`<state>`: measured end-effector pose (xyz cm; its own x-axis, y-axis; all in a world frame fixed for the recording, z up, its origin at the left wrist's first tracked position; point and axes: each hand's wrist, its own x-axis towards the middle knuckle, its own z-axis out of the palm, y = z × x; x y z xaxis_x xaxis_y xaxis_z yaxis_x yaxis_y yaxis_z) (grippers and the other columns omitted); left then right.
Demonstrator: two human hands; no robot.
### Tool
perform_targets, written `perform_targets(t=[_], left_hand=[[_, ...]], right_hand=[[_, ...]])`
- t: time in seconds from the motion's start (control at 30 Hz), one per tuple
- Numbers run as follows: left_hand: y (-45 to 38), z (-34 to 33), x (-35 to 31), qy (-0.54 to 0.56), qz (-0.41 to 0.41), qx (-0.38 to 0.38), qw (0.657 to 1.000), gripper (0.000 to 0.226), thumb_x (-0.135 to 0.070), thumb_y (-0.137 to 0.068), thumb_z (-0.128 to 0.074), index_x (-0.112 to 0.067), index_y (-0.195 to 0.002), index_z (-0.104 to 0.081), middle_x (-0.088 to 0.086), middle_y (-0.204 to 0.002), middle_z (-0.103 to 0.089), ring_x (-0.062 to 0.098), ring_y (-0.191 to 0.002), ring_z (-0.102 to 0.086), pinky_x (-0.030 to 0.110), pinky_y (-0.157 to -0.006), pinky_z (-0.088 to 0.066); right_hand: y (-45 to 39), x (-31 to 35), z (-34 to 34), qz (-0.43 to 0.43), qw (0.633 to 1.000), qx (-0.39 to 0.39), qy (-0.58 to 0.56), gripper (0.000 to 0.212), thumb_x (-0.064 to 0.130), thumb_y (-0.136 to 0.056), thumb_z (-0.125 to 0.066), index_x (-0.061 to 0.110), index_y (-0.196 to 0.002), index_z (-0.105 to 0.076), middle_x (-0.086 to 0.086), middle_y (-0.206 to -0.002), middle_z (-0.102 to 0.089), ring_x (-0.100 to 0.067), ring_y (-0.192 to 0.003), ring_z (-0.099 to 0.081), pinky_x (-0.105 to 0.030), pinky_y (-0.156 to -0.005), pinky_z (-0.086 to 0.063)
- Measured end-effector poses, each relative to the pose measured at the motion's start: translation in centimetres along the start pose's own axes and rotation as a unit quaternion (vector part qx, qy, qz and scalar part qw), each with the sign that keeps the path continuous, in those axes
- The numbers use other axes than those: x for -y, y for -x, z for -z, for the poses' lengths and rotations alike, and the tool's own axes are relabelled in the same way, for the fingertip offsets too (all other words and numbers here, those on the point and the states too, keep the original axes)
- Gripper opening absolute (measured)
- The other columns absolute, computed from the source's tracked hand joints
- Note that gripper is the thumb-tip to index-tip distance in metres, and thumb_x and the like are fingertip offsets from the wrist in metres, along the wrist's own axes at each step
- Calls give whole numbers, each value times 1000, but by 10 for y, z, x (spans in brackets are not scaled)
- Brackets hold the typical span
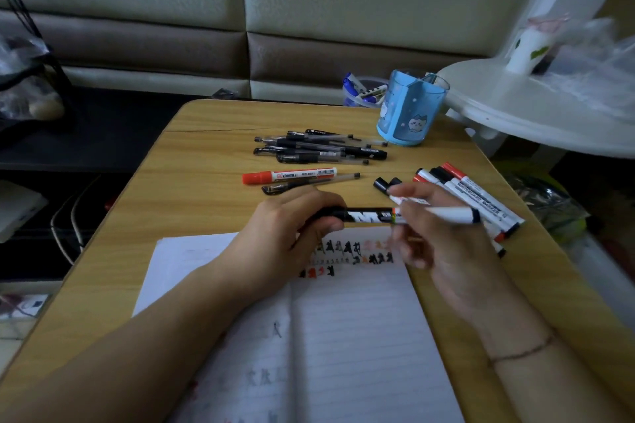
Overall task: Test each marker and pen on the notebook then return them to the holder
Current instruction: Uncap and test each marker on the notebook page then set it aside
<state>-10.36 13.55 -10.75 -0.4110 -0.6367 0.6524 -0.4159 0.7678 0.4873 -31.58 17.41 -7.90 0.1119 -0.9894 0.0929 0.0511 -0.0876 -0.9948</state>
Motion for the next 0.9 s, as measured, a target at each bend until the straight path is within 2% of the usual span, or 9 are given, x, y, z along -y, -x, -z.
perform_targets(t=[0.1,0.2,0.3,0.4,0.53,0.63,0.73,0.83,0.9], left_hand=[[1,-1,2,0,19,8,1000,30,-34,-94,-55,-11,-108,-67,-18,-92,-58,-9,-87,-53,10,-76,-41],[2,0,2,-104,22,47,993,47,-58,-89,-50,-20,-111,-67,-10,-95,-65,9,-90,-59,29,-74,-49],[-5,1,-7,-228,67,77,968,56,-72,-89,-30,-27,-97,-63,-14,-85,-56,13,-73,-54,28,-55,-43],[-25,4,-15,-362,175,239,884,42,-62,-96,-35,-25,-86,-54,-10,-77,-53,9,-65,-54,24,-50,-42],[-74,-3,-44,-344,299,469,756,41,-54,-98,-43,-16,-105,-58,-1,-87,-63,12,-70,-68,25,-60,-56],[-117,-47,-77,-490,152,525,679,41,-49,-96,-52,-18,-122,-61,-3,-92,-60,15,-85,-61,30,-85,-55],[-139,-113,-142,-500,-94,419,752,32,-46,-96,-48,-24,-117,-60,-1,-89,-56,21,-84,-60,33,-74,-53],[-122,-174,-209,-263,-282,322,865,37,-55,-98,-37,-25,-115,-50,1,-107,-59,27,-90,-62,35,-65,-49],[-100,-206,-228,-140,-370,309,865,39,-55,-99,-35,-24,-117,-51,1,-111,-56,27,-94,-59,41,-68,-51]], right_hand=[[-2,9,11,20,998,-56,11,3,22,-75,-68,24,-75,-66,-5,-62,-62,-17,-53,-52,-25,-42,-35],[-2,15,14,20,996,-64,60,9,18,-81,-69,22,-76,-64,-6,-65,-65,-22,-56,-54,-27,-44,-34],[7,26,25,22,992,-85,95,6,16,-87,-69,16,-84,-64,-6,-68,-68,-22,-57,-56,-27,-44,-35],[31,39,49,50,984,-121,119,7,12,-87,-69,16,-84,-64,-5,-67,-69,-21,-56,-57,-20,-41,-38],[83,57,95,109,967,-178,145,9,6,-88,-66,11,-81,-63,-9,-63,-66,-18,-50,-54,-15,-42,-39],[130,70,138,128,942,-276,142,16,14,-92,-63,17,-76,-63,-4,-55,-60,-18,-46,-52,-19,-42,-39],[178,73,180,132,900,-392,138,19,25,-90,-65,19,-72,-60,-1,-49,-54,-16,-40,-46,-20,-37,-34],[220,63,213,111,863,-460,177,22,22,-92,-65,17,-72,-58,0,-47,-53,-13,-40,-45,-20,-38,-34],[241,47,230,83,844,-480,224,21,19,-91,-65,16,-71,-58,3,-48,-57,-8,-41,-48,-19,-42,-38]])
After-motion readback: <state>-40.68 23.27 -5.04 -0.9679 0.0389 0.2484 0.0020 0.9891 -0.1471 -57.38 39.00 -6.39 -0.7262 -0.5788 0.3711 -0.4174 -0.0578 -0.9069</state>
